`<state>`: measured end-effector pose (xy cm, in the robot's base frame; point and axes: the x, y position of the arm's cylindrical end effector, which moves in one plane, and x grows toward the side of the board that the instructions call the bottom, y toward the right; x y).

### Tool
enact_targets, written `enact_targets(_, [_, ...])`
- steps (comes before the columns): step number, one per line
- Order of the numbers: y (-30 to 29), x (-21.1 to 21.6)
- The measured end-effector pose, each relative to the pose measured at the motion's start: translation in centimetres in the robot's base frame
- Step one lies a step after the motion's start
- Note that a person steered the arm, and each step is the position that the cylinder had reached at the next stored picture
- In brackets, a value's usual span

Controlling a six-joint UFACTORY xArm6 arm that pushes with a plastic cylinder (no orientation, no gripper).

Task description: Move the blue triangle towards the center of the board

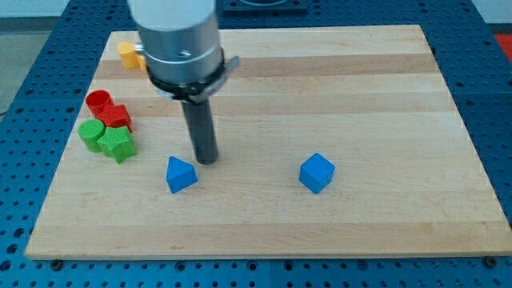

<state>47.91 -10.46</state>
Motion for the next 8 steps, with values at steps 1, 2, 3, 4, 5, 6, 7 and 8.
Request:
enact_targets(1, [-5.5, -1.0])
enact_targets(2, [-6.1, 4.5])
enact_targets(3, [-4.2, 6.5])
enact_targets(4, [1.0, 4.7])
enact_targets(5, [2.9, 2.6])
enact_targets(6, [0.3, 1.1])
enact_targets(7, [0.8, 0.6])
enact_targets(8, [3.0, -1.1])
